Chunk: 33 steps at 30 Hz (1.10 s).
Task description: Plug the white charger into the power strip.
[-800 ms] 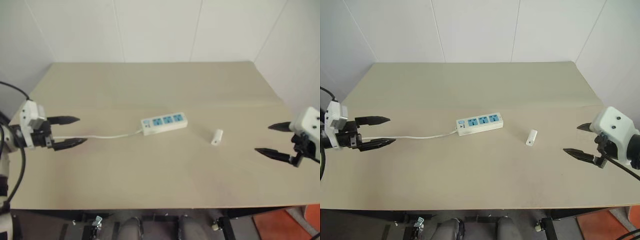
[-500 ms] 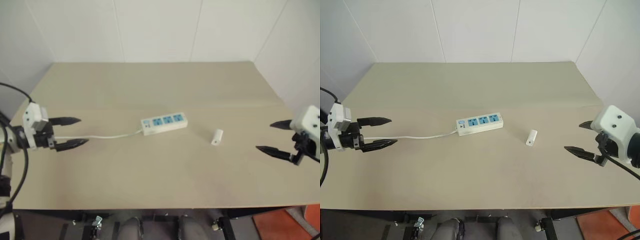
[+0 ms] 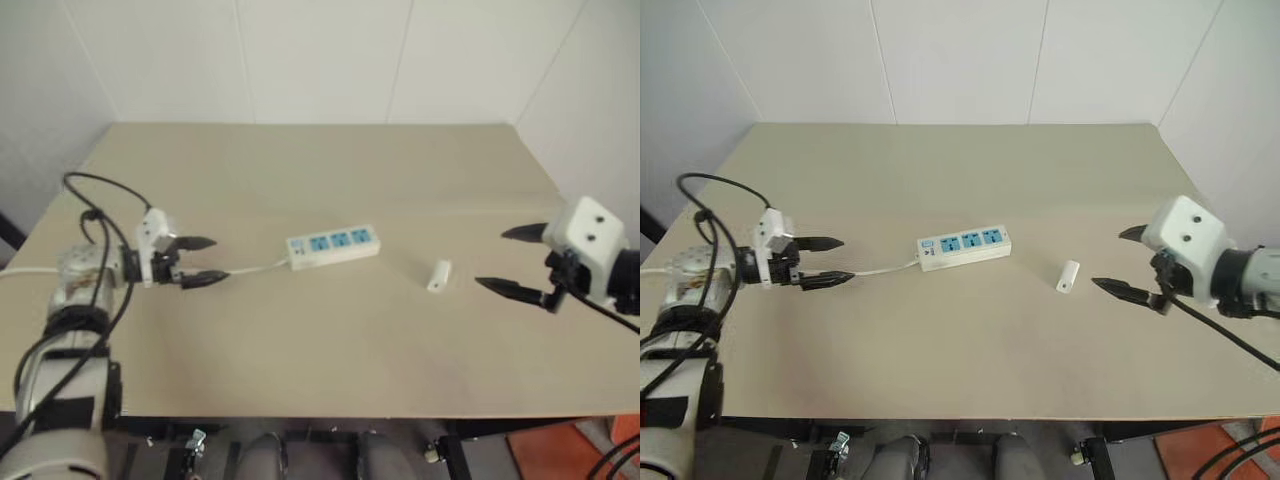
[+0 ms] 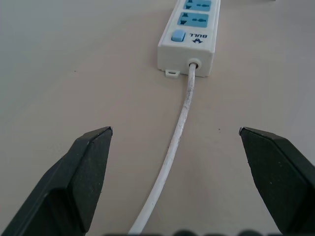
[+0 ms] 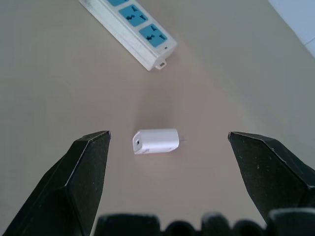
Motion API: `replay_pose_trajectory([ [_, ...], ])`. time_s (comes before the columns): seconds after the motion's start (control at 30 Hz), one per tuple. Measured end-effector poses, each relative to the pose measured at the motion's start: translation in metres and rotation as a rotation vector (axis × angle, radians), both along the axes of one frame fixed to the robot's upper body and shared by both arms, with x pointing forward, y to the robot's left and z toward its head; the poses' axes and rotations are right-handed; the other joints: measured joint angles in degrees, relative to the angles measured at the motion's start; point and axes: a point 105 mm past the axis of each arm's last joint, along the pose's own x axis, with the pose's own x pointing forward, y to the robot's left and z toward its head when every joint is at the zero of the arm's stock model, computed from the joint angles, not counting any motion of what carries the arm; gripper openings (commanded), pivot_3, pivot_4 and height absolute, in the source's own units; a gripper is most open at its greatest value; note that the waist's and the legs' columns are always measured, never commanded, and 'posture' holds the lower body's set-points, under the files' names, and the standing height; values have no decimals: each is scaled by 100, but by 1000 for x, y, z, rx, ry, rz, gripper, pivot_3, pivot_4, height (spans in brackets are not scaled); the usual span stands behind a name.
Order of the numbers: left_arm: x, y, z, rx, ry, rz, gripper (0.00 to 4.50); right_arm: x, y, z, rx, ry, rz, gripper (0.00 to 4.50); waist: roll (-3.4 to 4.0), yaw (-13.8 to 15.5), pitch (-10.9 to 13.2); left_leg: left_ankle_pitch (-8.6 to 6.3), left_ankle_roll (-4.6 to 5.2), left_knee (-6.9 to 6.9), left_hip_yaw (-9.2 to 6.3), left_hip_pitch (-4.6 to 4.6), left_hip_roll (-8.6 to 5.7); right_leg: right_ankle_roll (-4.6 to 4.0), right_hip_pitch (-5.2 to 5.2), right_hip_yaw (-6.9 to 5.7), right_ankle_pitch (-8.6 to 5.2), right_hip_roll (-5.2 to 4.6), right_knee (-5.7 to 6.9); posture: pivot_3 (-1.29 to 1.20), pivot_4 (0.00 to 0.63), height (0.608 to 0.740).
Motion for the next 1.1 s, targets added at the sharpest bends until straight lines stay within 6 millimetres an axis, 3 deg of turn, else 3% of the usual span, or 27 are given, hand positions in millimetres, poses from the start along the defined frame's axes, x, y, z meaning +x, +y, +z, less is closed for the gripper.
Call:
replay_pose_trajectory([
  [0.1, 8, -23, -8, 20, 29, -42, 4500, 0, 30, 6, 64, -50, 43, 4466, -4, 1, 1, 0, 0, 1, -11, -5, 0, 0, -1, -6, 0, 3, 1, 0, 150, 740],
  [0.2, 12, -27, -12, 53, 44, -38, 4500, -2, 49, 5, 139, -54, 54, 4466, -6, -11, 2, 0, 0, 1, -11, -12, -2, 0, -5, -5, 0, 0, 0, 0, 150, 740],
  [0.43, 27, -48, -23, 119, 50, 22, 4500, -8, 69, 11, 252, -68, 44, 4466, -10, 53, 1, 0, 0, 4, -23, -18, -8, 1, -4, -11, 0, -1, 0, 0, 150, 740],
  [0.53, 26, -48, -27, 138, 77, 17, 3881, -8, 62, 13, 275, -66, 11, 4500, -10, 52, 1, 0, 0, 4, -23, -18, -10, 0, -4, -11, 0, -2, 1, 0, 150, 740],
  [0.73, 22, -49, -31, 185, 88, -29, 1917, -7, 51, 15, 263, -76, -43, 4500, -10, 37, 1, 0, 1, 4, -22, -5, -8, 1, 2, -10, 0, 0, 5, 0, 150, 740],
  [0.93, 22, -47, -30, 177, 85, -21, 11, -5, 58, 2, 248, -23, -26, 4500, -10, 16, 0, 1, 2, 4, -22, -1, -7, 1, 3, -8, 0, 2, 11, 0, 150, 740],
  [1.1, 18, -41, -30, 188, 79, -42, 11, 0, 58, -2, 243, -14, -29, 4500, -11, 9, 1, 1, 2, 4, -21, -4, -7, 0, 1, -8, 0, 1, 8, 0, 150, 740],
])
